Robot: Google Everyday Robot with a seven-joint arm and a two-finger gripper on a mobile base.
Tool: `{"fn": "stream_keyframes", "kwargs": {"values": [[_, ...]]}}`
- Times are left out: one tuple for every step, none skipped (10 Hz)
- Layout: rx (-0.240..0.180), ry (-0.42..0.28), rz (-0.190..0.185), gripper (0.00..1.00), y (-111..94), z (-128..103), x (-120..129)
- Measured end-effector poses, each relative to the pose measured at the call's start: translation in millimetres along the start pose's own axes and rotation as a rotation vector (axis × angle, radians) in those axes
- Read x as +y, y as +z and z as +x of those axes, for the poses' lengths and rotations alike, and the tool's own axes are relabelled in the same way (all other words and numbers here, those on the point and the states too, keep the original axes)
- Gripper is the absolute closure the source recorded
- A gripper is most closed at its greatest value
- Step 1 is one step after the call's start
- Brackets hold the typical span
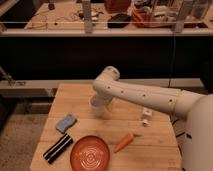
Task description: Pick up the ceramic cup
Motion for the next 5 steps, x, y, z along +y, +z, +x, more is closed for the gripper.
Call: {"fn": "stream_keyframes", "kwargs": {"values": [[-0.002, -0.002, 0.002, 0.2, 1.3, -0.6, -1.5], [-0.003, -0.005, 0.002, 0.2, 3.0, -1.0, -2.9], [-0.004, -0.005, 0.002, 0.2, 4.6, 0.1, -3.1], [-0.003, -0.005, 0.002, 0.24, 5.5, 1.3, -3.0], [-0.004, -0.005, 0.001, 0.29, 6.5, 1.6, -3.0]]}}
